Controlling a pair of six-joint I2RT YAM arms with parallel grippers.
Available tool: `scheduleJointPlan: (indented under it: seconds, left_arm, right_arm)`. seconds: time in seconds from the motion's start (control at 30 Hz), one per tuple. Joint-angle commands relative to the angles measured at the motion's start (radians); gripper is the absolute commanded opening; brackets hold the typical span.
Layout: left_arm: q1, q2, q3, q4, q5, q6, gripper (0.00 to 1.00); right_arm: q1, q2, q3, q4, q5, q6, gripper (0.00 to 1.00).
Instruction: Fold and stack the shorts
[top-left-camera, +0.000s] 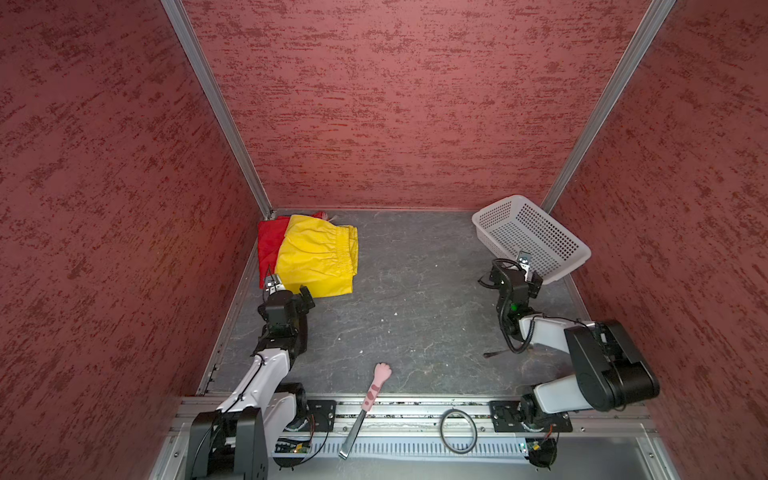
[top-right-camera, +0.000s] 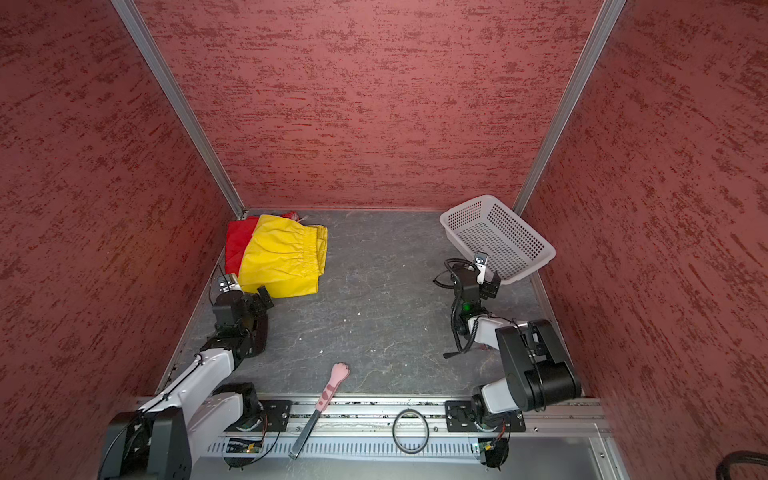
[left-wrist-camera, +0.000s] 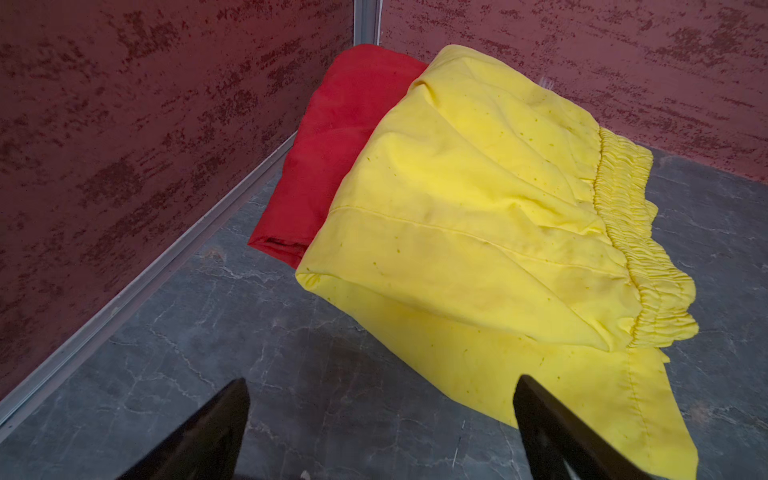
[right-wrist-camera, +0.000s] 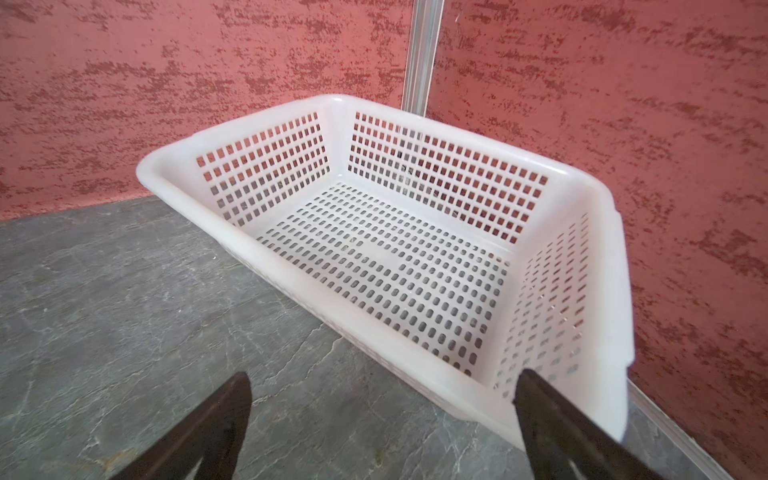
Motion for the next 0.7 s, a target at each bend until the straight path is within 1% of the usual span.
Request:
scheduleJointPlan:
  seconds: [0.0, 0.1, 0.17, 0.2, 0.27, 0.33, 0.37, 0.4, 0.43, 0.47, 0.5, 0.53, 0.57, 0.6, 0.63, 0.67]
  left_arm:
    - [0.031, 0.061, -0.010, 0.210, 0.119, -0.037, 0.99]
    - [0.031, 0.174, 0.018, 0.318, 0.132, -0.060, 1.00]
    - [0.031, 0.261, 0.067, 0.352, 0.145, -0.057, 0.99]
    - [0.030, 0.306, 0.096, 0.361, 0.157, -0.051, 0.99]
    - [0.016, 0.365, 0.152, 0.356, 0.195, 0.017, 1.00]
    - [-0.018, 0.419, 0.151, 0.450, 0.162, 0.071, 1.00]
    - [-0.031, 0.436, 0.143, 0.481, 0.172, 0.087, 0.99]
    - [-0.054, 0.442, 0.146, 0.481, 0.150, 0.108, 0.99]
    - [-0.068, 0.456, 0.141, 0.503, 0.148, 0.125, 1.00]
    - [-0.074, 0.489, 0.120, 0.569, 0.161, 0.136, 0.99]
    - [-0.073, 0.543, 0.093, 0.680, 0.166, 0.144, 1.00]
    - [-0.082, 0.549, 0.076, 0.720, 0.158, 0.152, 0.99]
    - [-0.079, 0.516, 0.084, 0.650, 0.153, 0.139, 0.99]
    - [-0.076, 0.539, 0.084, 0.692, 0.149, 0.137, 1.00]
    - [-0.084, 0.538, 0.083, 0.693, 0.143, 0.145, 1.00]
    - [-0.085, 0.528, 0.096, 0.648, 0.152, 0.147, 1.00]
  right_arm:
    - [-0.026, 0.010, 0.033, -0.010, -0.032, 0.010, 0.99]
    - [-0.067, -0.020, 0.003, 0.009, -0.093, 0.023, 0.99]
    - [-0.103, -0.027, -0.022, 0.029, -0.124, 0.038, 0.99]
    - [-0.124, -0.058, -0.034, 0.049, -0.140, 0.039, 0.99]
    - [-0.156, -0.064, -0.053, 0.089, -0.150, 0.040, 0.99]
    - [-0.188, -0.058, -0.065, 0.132, -0.168, 0.047, 0.99]
    - [-0.208, -0.040, -0.088, 0.196, -0.195, 0.056, 0.99]
    - [-0.221, -0.013, -0.105, 0.261, -0.214, 0.052, 0.99]
    - [-0.223, -0.027, -0.097, 0.208, -0.252, 0.057, 0.99]
    - [-0.228, -0.017, -0.110, 0.254, -0.311, 0.032, 0.99]
    - [-0.228, -0.010, -0.122, 0.288, -0.366, 0.010, 0.99]
    - [-0.229, -0.001, -0.133, 0.312, -0.439, -0.015, 0.99]
    - [-0.232, 0.034, -0.147, 0.375, -0.529, -0.044, 0.99]
    - [-0.234, 0.053, -0.161, 0.417, -0.586, -0.065, 0.99]
    - [-0.236, 0.065, -0.172, 0.443, -0.608, -0.069, 0.99]
    - [-0.240, 0.063, -0.174, 0.449, -0.616, -0.069, 0.99]
